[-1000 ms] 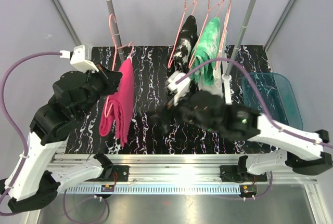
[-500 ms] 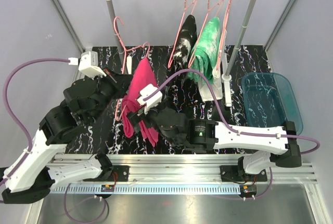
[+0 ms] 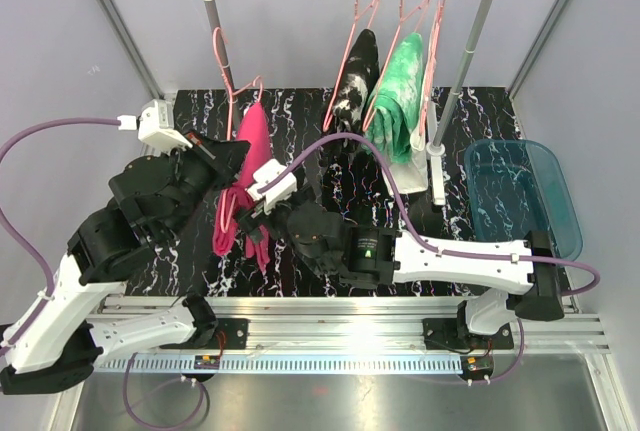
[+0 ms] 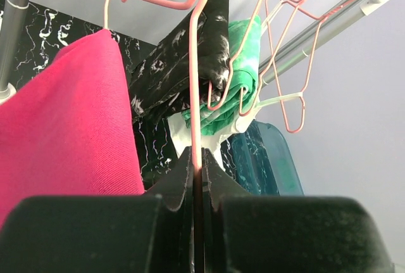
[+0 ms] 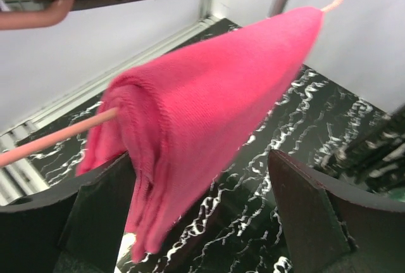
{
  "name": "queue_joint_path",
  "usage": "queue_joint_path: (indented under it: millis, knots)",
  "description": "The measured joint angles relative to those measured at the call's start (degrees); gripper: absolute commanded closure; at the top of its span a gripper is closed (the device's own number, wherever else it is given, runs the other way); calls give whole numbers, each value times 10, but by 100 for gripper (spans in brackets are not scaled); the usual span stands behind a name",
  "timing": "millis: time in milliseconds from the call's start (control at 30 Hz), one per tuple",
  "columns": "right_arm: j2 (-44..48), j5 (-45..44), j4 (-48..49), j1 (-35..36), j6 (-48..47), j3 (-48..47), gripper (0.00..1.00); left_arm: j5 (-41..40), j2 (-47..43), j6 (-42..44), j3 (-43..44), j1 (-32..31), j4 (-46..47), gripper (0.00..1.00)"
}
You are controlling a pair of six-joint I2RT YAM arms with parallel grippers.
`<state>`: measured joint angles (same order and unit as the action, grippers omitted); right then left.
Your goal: Remove the trousers from the hanger
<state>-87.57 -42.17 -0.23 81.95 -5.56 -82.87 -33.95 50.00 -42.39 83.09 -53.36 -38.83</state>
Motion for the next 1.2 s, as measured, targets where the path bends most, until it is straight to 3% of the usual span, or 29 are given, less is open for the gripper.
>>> queue_joint_path:
  millis: [200,233,267,367,567,600,667,767,1000,1200]
  knots:
    - [0,60,0,-6,17,0,7,-6,0,-4,0,-2,0,100]
    - [0,62,0,-7,18,0,10,-6,0,-5,0,-3,0,100]
    - [-1,62,0,-8,19,0,21,-6,0,-7,0,-3,0,100]
    - [-5,61,0,-15,17,0,33,-5,0,-8,0,-4,0,100]
    - [-5,61,2,-31,-1,1,44,-3,-1,-8,0,-5,0,100]
    - [-5,62,2,-33,-4,2,50,-1,-2,-8,0,-5,0,100]
    - [-5,65,3,-38,-16,3,50,1,-2,-10,0,-5,0,100]
    - [-5,79,3,-42,-28,3,40,4,-3,-10,0,-5,0,100]
    - [4,122,-21,-43,-44,6,39,3,1,-5,17,-5,-14,100]
    - [10,104,-26,-45,-49,9,36,3,3,-6,23,-5,-9,100]
